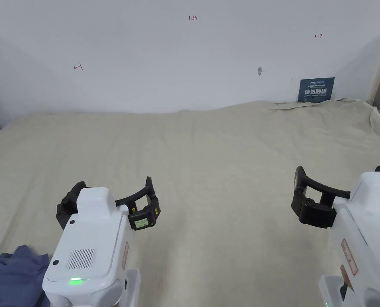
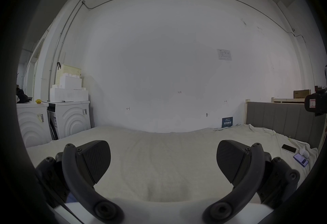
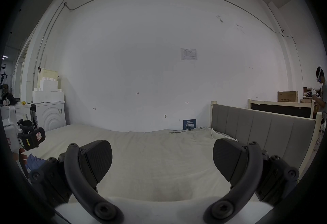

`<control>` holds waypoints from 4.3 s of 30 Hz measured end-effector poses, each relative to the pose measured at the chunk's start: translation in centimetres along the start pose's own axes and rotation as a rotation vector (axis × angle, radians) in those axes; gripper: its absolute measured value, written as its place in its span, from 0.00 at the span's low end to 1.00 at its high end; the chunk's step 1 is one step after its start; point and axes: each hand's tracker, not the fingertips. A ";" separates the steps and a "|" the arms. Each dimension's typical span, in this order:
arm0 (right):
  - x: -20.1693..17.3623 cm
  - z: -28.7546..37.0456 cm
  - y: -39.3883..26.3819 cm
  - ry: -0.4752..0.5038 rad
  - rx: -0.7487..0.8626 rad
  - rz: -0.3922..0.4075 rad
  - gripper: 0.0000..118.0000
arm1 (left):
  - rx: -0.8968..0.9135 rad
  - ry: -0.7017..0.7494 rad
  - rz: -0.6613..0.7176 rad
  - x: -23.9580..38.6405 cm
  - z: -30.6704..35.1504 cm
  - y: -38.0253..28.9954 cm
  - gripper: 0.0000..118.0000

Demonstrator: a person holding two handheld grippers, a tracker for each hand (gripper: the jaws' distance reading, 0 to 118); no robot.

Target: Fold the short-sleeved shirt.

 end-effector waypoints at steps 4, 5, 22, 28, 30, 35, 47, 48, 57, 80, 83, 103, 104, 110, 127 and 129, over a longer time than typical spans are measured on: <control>0.0 -0.1 -0.1 0.003 -0.002 0.001 0.97 | -0.001 -0.001 0.005 -0.1 0.0 0.1 1.00; 0.0 -0.1 -0.1 0.002 -0.003 0.001 0.97 | -0.001 0.000 0.005 -0.1 0.0 0.1 1.00; -0.2 -0.2 0.0 0.005 0.000 -0.004 0.97 | -0.006 0.003 0.006 -0.4 -0.1 0.0 1.00; -0.2 -0.2 0.0 0.006 0.001 -0.002 0.97 | -0.007 0.000 0.005 -0.4 -0.1 0.0 1.00; -0.2 -0.2 0.0 0.006 0.002 -0.004 0.97 | -0.007 0.000 0.004 -0.4 -0.1 0.0 1.00; -0.2 -0.1 0.1 0.005 0.006 -0.008 0.97 | -0.008 -0.002 0.005 -0.4 -0.1 0.0 1.00; -1.0 -0.3 1.4 -0.049 -0.113 -0.043 0.96 | -0.004 0.000 0.012 -0.4 0.1 0.2 1.00; -1.2 -0.4 1.7 -0.085 -0.157 -0.064 0.96 | -0.003 0.003 0.013 -0.4 0.1 0.2 1.00; -1.3 -2.6 3.1 -0.262 -0.543 -0.197 0.96 | 0.002 0.006 0.023 -0.7 0.3 0.7 1.00; -2.2 -1.6 3.8 -0.208 -0.471 -0.114 0.96 | 0.024 -0.008 0.014 -0.3 0.4 1.4 1.00; -2.1 -1.5 3.8 -0.191 -0.487 -0.111 0.96 | 0.022 -0.010 0.014 -0.3 0.4 1.5 1.00; -1.4 -0.1 0.8 -0.060 0.106 0.039 1.00 | 0.037 -0.017 0.012 -0.2 0.9 1.7 1.00; -1.4 -0.1 0.8 -0.060 0.105 0.036 1.00 | 0.037 -0.018 0.011 -0.2 0.9 1.7 1.00; -1.2 0.1 0.9 -0.059 0.089 0.005 1.00 | 0.044 -0.018 0.010 -0.1 1.2 1.8 1.00; -1.1 0.2 0.9 -0.056 0.065 0.002 1.00 | 0.037 -0.024 0.005 0.2 1.2 1.7 1.00; -1.1 0.2 0.9 -0.054 0.061 0.004 1.00 | 0.038 -0.023 0.007 0.2 1.2 1.7 1.00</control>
